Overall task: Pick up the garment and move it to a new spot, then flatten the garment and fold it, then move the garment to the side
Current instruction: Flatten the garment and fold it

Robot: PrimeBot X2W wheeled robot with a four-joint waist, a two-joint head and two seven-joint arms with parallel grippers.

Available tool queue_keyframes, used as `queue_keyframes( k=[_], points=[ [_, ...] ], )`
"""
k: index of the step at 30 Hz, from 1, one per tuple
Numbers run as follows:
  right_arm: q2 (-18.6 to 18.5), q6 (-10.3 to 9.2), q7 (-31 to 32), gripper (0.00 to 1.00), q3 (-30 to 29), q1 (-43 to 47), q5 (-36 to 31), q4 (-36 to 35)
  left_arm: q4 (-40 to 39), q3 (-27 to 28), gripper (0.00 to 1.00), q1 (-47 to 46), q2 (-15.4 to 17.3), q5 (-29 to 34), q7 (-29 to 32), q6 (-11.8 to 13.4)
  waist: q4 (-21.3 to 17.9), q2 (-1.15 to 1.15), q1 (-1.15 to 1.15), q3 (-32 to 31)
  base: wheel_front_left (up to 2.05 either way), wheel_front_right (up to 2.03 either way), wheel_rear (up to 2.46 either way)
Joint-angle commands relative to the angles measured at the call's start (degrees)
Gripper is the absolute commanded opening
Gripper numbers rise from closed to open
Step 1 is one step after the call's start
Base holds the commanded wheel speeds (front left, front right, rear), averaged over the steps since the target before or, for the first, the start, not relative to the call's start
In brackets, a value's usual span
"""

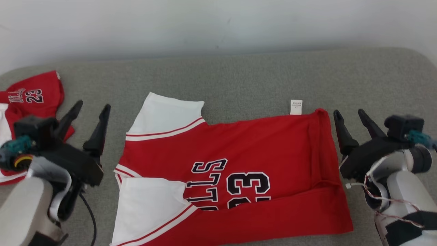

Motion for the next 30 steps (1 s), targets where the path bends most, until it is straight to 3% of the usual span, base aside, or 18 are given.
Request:
queue_keyframes(
  k=[1,16,30],
  points=[
    [0.56,0.06,1.61,1.00,0.63,-4.10,-0.69,2.42,2.29,-2.45,1.00,-4.96,1.22,-2.78,2.06,0.10,-2.68,-0.01,-0.02,7.24,0.00,0.00,0.00],
    [5.90,0.06,9.77,1.00,6.49,-23.06,-0.77,17.42,17.71,-19.15,1.00,-26.60,8.55,-13.25,12.61,0.09,-8.66,-0.01,-0.02,16.91,0.00,0.00,0.00],
    [8.18,0.06,10.29,1.00,10.94,-29.88,2.06,24.26,26.25,-28.63,1.00,-35.39,7.85,-18.64,12.93,0.08,-10.62,-0.01,-0.02,19.18,0.00,0.00,0.00]
  ],
)
